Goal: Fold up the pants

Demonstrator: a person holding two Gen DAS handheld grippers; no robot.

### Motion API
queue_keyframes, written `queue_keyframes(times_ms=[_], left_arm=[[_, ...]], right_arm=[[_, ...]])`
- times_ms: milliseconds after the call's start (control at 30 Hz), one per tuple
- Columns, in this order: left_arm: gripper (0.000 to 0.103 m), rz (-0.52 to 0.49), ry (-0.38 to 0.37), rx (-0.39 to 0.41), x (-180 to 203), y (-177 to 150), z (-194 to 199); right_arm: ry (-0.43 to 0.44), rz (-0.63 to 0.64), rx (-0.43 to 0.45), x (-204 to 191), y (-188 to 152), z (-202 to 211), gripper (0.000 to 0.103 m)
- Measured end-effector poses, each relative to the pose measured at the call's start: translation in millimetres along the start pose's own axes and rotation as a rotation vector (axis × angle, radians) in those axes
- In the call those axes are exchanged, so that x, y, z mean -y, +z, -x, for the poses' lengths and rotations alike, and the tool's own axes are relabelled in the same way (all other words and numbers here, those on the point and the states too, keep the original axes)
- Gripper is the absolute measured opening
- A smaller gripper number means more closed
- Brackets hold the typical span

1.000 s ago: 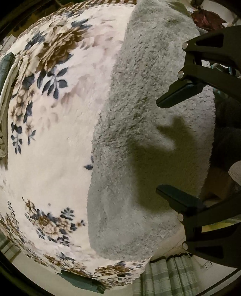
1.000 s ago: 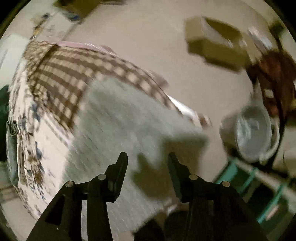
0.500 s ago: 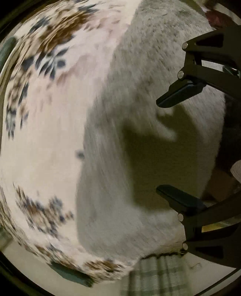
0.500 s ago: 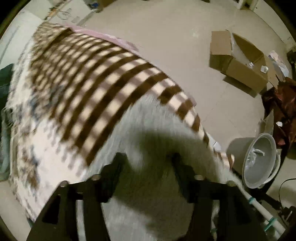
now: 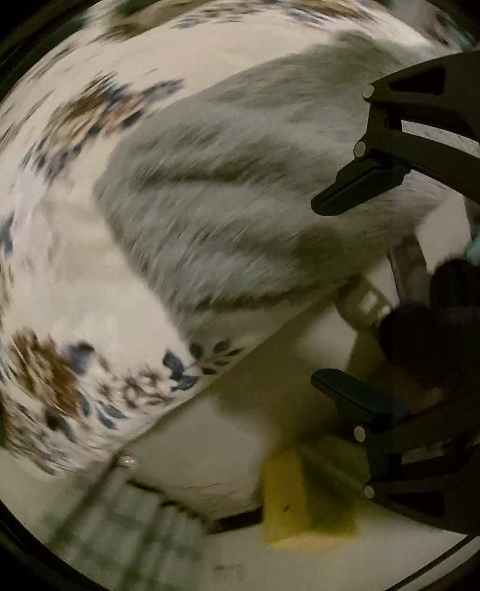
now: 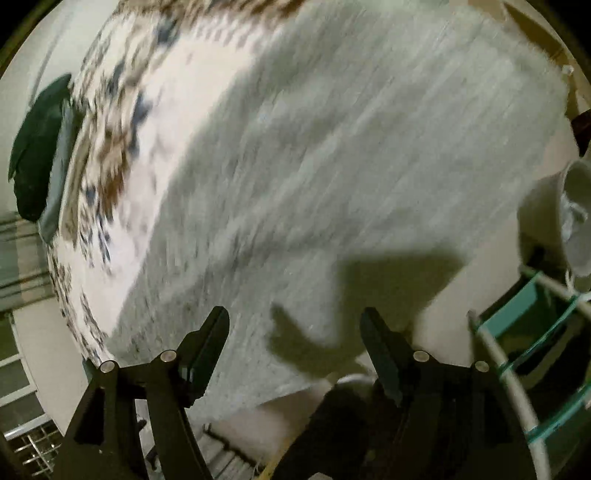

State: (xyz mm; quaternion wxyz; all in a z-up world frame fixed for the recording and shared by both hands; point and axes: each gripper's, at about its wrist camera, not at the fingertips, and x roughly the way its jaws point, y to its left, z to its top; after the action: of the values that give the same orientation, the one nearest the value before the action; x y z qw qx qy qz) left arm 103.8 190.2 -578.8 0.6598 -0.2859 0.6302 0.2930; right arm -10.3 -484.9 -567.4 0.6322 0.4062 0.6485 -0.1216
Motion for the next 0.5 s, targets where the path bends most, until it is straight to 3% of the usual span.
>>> queue_keyframes(times_ms=[67, 100, 133, 167, 200, 300, 400, 500], left_arm=[[0.08, 0.026, -0.021, 0.014, -10, 14, -11], [0.063, 0.028, -0.039, 0.016, -12, 19, -16], [0.029, 0.024, -0.06, 0.011, -14, 26, -25], [0.014, 0.032, -0.082, -0.007, -17, 30, -31], [0.009, 0.042, -0.107, -0.02, -21, 33, -35], [0.004, 0.039, -0.134, 0.011, -34, 37, -33], [0.004, 0.003, -0.111, 0.043, -47, 37, -25], [0.006, 0.031, -0.233, 0.009, -60, 46, -23]], right_arm=[[-0.017, -0.019, -0.019, -13, -17, -16, 0.075], [-0.014, -0.025, -0.023, -20, -25, -20, 0.075], [-0.014, -0.027, -0.026, -26, -31, -22, 0.075], [-0.018, -0.024, -0.026, -34, -38, -25, 0.075], [-0.027, -0.017, -0.025, -43, -43, -28, 0.075], [-0.07, 0.019, -0.014, -61, -55, -29, 0.075], [-0.096, 0.043, -0.003, -74, -57, -26, 0.075], [-0.104, 0.042, -0.005, -78, -57, -26, 0.075]])
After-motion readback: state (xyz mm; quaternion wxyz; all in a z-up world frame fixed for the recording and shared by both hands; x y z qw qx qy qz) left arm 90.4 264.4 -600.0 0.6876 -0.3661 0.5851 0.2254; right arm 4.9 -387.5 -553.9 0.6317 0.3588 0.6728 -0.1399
